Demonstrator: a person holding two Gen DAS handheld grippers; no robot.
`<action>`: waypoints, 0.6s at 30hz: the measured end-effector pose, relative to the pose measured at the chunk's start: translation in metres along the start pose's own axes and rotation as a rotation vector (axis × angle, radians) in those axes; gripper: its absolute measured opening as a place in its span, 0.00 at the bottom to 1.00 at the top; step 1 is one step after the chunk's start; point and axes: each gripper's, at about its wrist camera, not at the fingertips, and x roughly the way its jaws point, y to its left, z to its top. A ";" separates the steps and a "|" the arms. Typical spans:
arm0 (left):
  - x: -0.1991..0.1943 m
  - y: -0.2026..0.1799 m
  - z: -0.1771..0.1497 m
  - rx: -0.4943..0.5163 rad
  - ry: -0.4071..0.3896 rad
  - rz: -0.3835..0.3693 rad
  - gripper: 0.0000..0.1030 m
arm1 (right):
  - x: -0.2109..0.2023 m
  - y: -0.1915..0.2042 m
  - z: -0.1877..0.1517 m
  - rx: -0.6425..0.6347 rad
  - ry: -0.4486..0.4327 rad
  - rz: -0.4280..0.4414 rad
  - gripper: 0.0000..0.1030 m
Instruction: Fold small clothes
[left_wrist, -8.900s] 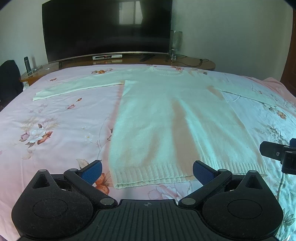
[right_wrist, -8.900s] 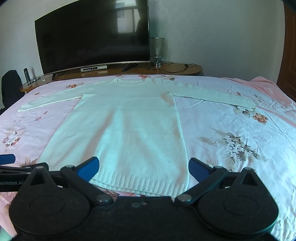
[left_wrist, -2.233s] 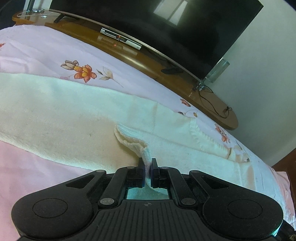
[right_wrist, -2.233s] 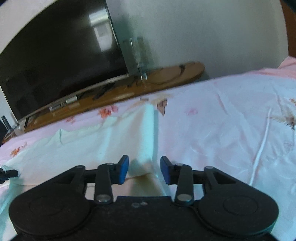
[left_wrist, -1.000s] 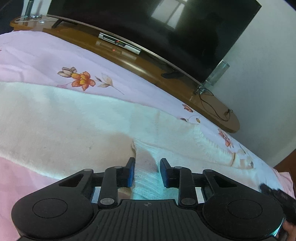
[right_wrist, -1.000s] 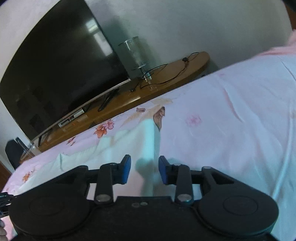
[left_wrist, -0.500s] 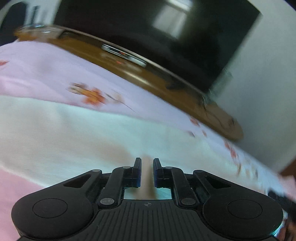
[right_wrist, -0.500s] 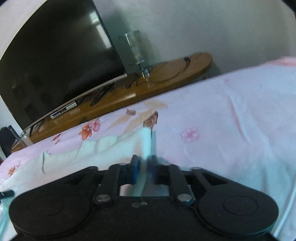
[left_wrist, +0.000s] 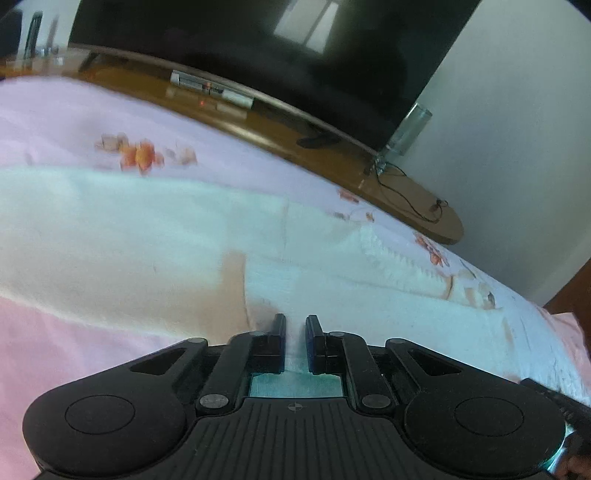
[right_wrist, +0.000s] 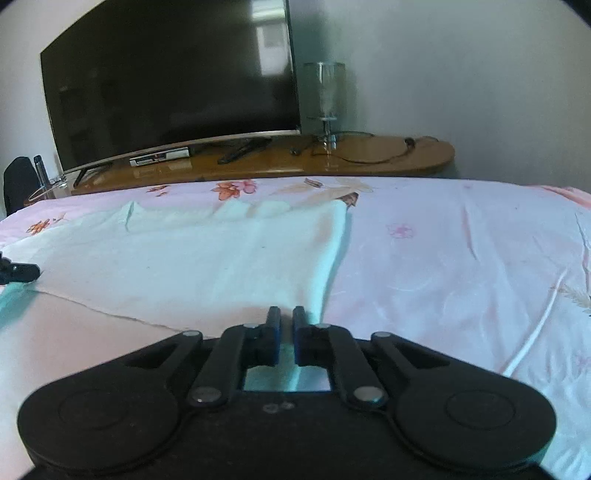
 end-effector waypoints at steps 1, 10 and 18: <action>-0.001 -0.007 0.003 0.046 -0.016 0.015 0.21 | -0.004 -0.001 0.003 0.003 -0.018 0.001 0.09; 0.042 -0.033 0.014 0.300 -0.015 0.143 0.72 | 0.073 -0.012 0.043 0.057 -0.014 -0.045 0.12; 0.023 -0.034 0.007 0.327 -0.025 0.160 0.67 | 0.035 0.015 0.031 -0.064 -0.053 -0.034 0.17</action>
